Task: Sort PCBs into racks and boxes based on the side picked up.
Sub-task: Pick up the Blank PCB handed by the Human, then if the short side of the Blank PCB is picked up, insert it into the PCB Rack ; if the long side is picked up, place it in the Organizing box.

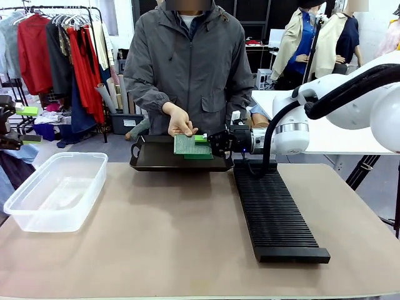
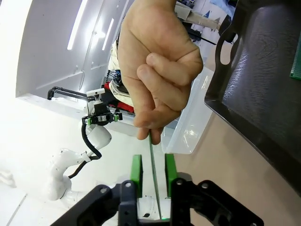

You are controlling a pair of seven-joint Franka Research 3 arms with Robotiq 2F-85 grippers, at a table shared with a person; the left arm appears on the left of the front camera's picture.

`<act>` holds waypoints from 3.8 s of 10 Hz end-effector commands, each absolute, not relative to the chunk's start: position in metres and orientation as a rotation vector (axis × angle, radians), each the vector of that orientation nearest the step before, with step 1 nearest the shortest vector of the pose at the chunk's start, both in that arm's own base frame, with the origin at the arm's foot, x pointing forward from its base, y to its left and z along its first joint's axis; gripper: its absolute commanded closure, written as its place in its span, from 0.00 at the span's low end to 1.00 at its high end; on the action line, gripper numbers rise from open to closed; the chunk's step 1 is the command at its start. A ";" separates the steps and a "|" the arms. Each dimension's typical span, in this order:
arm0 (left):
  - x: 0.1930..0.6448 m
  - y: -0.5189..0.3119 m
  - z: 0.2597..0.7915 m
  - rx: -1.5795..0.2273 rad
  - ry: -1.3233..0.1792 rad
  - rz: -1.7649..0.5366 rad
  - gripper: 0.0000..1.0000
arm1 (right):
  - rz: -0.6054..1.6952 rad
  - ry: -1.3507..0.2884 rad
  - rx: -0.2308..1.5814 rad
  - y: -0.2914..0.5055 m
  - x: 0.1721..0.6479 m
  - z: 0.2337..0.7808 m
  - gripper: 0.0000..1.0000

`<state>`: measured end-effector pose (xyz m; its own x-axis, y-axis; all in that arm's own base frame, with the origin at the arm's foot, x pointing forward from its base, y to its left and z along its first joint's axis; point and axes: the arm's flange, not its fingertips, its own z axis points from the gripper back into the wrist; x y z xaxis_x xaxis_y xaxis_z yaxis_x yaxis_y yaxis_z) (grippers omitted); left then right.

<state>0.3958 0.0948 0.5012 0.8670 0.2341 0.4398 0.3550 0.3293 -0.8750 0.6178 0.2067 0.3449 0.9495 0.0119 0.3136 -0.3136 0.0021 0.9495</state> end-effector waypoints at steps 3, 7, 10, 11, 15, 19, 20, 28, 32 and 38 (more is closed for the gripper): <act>0.395 0.095 0.503 -1.250 -0.547 -0.084 0.00 | 0.249 -0.186 1.566 0.209 0.629 0.343 1.00; 0.395 0.095 0.503 -1.250 -0.547 -0.084 0.00 | 0.247 -0.217 1.562 0.208 0.620 0.338 1.00; 0.395 0.095 0.503 -1.250 -0.547 -0.084 0.00 | 0.247 -0.217 1.562 0.208 0.620 0.338 1.00; 0.395 0.095 0.503 -1.250 -0.547 -0.084 0.00 | 0.247 -0.217 1.562 0.208 0.620 0.338 1.00; 0.395 0.095 0.503 -1.250 -0.547 -0.084 0.00 | 0.247 -0.217 1.562 0.208 0.620 0.338 1.00; 0.395 0.095 0.503 -1.250 -0.547 -0.084 0.00 | 0.247 -0.217 1.562 0.208 0.620 0.338 1.00; 0.395 0.095 0.503 -1.250 -0.547 -0.084 0.00 | 0.247 -0.217 1.562 0.208 0.620 0.338 1.00; 0.395 0.095 0.503 -1.250 -0.547 -0.084 0.00 | 0.247 -0.217 1.562 0.208 0.620 0.338 1.00; 0.395 0.095 0.503 -1.250 -0.547 -0.084 0.00 | 0.247 -0.217 1.562 0.208 0.620 0.338 1.00; 0.395 0.095 0.503 -1.250 -0.547 -0.084 0.00 | 0.339 -0.274 1.586 0.167 0.606 0.377 1.00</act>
